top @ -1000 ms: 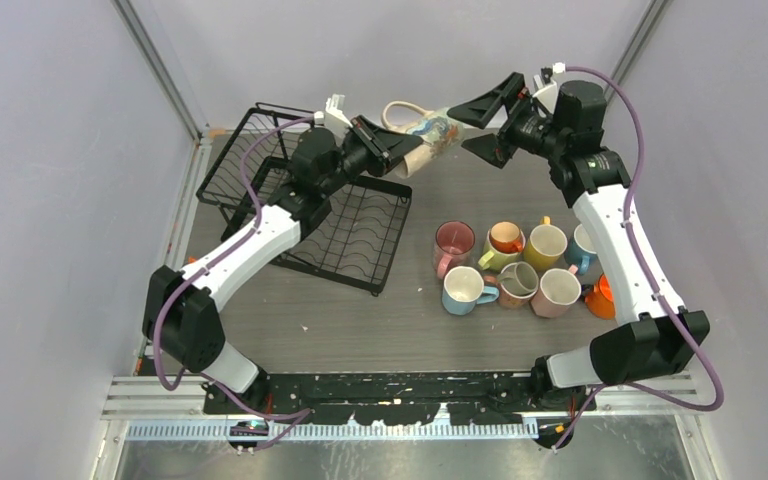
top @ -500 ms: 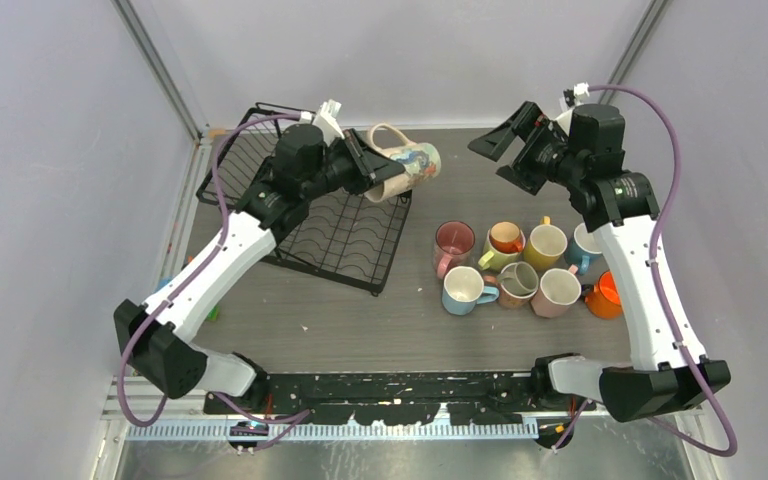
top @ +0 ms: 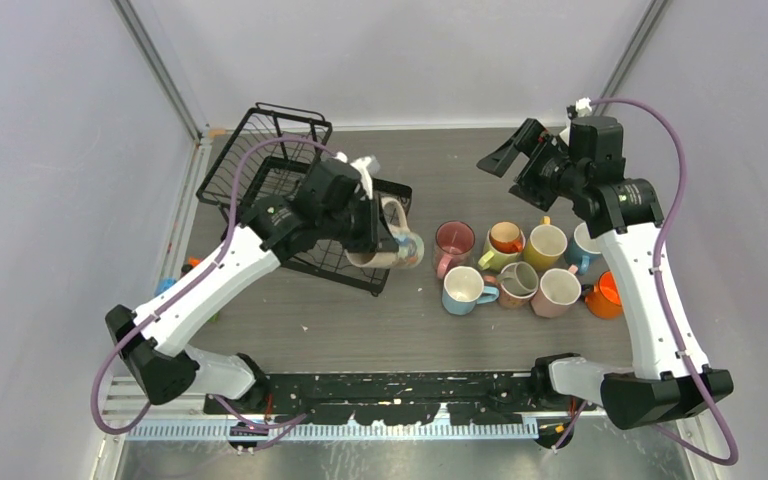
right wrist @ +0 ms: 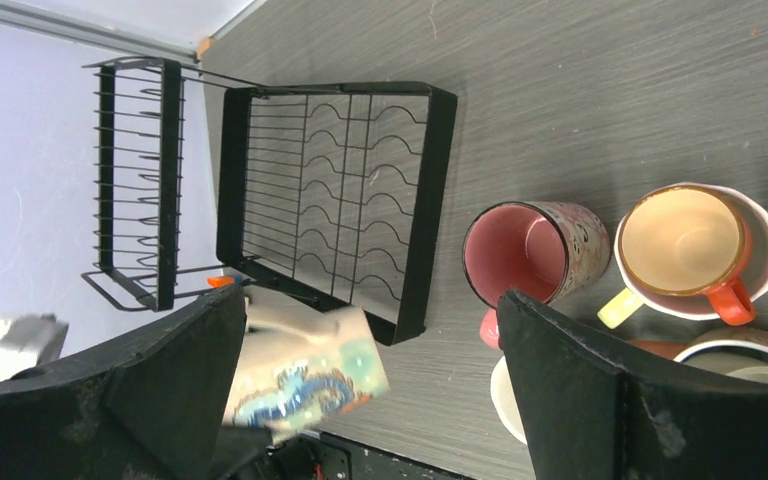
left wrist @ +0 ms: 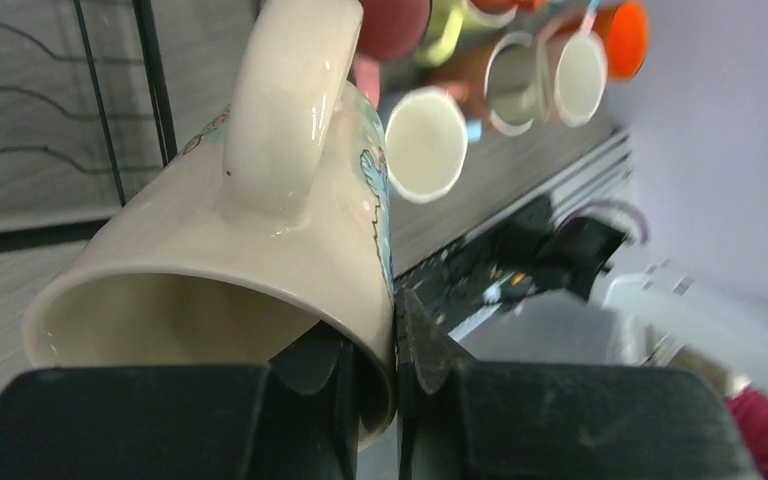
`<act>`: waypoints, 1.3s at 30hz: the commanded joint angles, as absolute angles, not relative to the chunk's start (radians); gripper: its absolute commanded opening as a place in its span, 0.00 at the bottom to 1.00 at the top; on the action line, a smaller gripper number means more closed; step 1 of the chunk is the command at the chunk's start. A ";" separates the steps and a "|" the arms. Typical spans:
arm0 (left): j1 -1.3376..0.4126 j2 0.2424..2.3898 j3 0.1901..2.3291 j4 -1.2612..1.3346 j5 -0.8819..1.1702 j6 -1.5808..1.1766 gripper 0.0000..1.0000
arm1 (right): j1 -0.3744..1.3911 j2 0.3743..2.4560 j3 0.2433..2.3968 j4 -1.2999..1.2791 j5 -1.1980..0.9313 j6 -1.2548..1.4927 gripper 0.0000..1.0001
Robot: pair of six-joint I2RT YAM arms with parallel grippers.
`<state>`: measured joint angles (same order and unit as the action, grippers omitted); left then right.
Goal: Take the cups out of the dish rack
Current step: Place the cup at the center of the board.
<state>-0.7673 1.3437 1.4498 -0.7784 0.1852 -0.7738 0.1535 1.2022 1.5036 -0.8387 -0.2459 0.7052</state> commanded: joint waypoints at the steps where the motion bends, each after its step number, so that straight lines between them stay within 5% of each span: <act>1: -0.889 1.330 1.570 -0.880 0.097 -0.666 0.00 | 0.155 1.203 1.483 -0.810 -0.240 0.694 1.00; 14: -1.076 1.541 1.534 -0.910 0.034 -0.648 0.00 | 0.156 1.217 1.454 -0.797 -0.239 0.705 1.00; 39: -1.101 1.843 1.661 -0.956 -0.034 -0.766 0.00 | 0.155 1.195 1.399 -0.769 -0.258 0.718 1.00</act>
<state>-1.0977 1.8221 1.6009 -0.9867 -0.0174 -0.7330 0.1535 1.2179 1.4086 -0.8177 -0.2478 0.7105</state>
